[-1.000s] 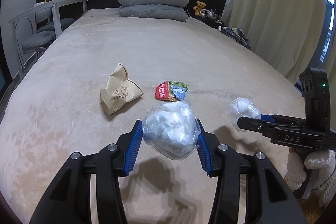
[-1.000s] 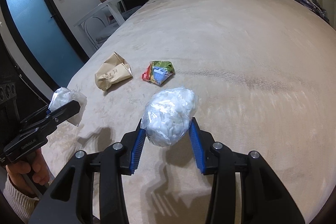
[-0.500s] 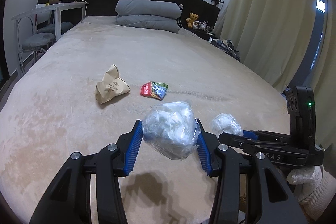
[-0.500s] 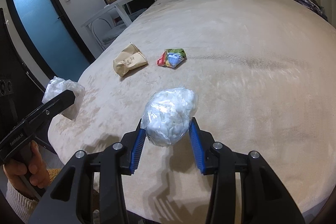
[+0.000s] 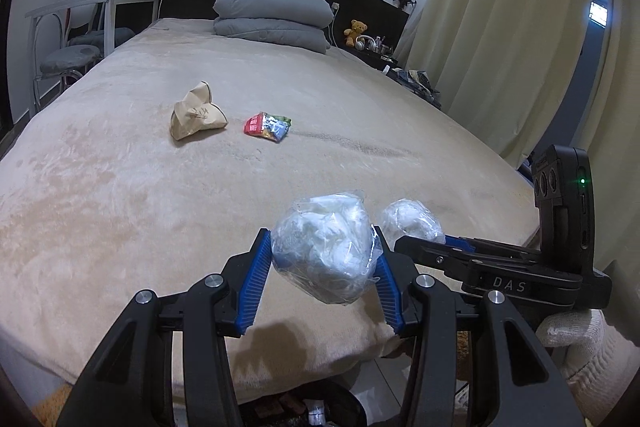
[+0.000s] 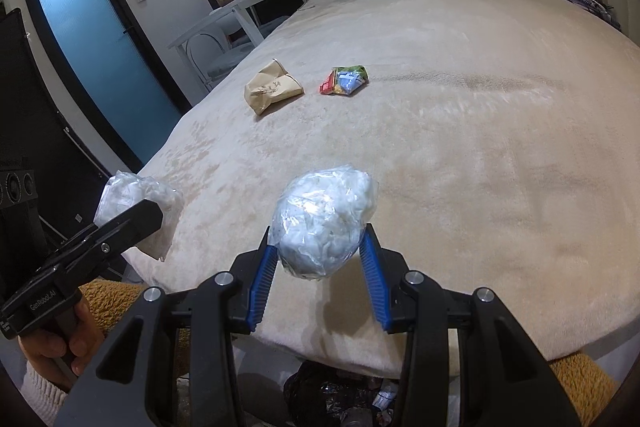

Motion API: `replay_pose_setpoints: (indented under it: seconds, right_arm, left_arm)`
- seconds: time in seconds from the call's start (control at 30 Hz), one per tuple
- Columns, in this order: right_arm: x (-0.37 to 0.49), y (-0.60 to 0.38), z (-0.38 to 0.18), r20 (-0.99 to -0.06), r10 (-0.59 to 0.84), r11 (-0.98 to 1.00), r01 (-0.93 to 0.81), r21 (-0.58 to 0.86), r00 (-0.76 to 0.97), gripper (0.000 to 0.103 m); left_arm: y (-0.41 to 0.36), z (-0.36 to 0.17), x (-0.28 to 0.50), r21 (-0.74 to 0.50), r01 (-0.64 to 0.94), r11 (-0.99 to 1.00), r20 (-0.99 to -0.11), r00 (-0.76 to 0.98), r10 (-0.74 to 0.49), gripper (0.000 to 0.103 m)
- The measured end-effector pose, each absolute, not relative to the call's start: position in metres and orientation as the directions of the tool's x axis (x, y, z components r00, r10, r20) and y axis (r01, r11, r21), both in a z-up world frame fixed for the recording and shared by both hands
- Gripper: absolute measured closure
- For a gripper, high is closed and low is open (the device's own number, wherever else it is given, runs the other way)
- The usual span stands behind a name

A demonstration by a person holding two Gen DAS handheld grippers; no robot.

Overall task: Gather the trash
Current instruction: 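Carry both white plastic bags down over the black bin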

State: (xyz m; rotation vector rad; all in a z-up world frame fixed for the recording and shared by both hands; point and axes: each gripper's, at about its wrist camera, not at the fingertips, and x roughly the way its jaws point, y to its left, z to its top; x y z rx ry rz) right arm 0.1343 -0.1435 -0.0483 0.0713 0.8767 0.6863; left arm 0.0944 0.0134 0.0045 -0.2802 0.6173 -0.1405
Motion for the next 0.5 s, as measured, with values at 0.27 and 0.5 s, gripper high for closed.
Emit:
replay_pose_setpoints:
  seconds: [0.27, 0.5]
  right_arm:
    - [0.092, -0.155, -0.05, -0.672, 0.591, 0.777, -0.539, 0.325, 0.446, 0.06]
    - [0.064, -0.163, -0.051, -0.663, 0.597, 0.77, -0.555, 0.315, 0.452, 0.06]
  left_arm:
    - [0.002, -0.003, 0.062, -0.309, 0.059, 0.949, -0.534, 0.815, -0.225, 0.056]
    - [-0.012, -0.009, 0.04, -0.298, 0.083, 0.951, -0.534, 0.812, -0.238, 0.056]
